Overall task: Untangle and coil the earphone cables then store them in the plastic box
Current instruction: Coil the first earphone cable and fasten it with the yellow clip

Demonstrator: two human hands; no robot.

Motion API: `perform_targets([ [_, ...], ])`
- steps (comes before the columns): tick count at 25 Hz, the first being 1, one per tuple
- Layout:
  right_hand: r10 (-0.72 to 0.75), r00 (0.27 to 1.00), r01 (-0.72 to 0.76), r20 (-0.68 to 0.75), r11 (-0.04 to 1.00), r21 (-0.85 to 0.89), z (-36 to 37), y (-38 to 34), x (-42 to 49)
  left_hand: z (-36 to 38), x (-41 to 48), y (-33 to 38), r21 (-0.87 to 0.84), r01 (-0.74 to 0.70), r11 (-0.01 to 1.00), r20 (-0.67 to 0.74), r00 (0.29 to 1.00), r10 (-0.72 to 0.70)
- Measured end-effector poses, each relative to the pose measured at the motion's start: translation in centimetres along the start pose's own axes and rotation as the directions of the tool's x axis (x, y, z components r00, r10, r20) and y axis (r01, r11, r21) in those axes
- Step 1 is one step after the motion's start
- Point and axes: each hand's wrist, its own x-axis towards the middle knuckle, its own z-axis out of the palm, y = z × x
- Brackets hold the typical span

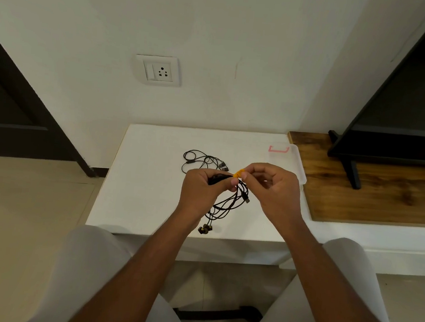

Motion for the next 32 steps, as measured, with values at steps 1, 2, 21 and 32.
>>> perform_targets([
  [1, 0.01, 1.0, -0.009, -0.024, 1.0, 0.022, 0.0, 0.1, 0.0, 0.1, 0.0, 0.0, 0.013, -0.006, 1.0, 0.01, 1.0, 0.006],
  [2, 0.03, 0.999, -0.028, -0.039, 0.998, 0.062, 0.0, 0.1, 0.0, 0.2, 0.0, 0.0, 0.018, -0.009, 1.0, 0.021, 1.0, 0.008],
  [21, -0.087, 0.996, 0.087, -0.011, 0.989, 0.123, 1.0, -0.8, -0.8, -0.2, -0.2, 0.5, -0.017, -0.006, 1.0, -0.079, 0.997, 0.004],
  [32, -0.251, 0.958, 0.258, -0.141, 0.966, 0.033, 0.7, -1.9, -1.2, 0.3, -1.1, 1.3, -0.242, -0.143, 0.96, -0.014, 0.99, 0.144],
])
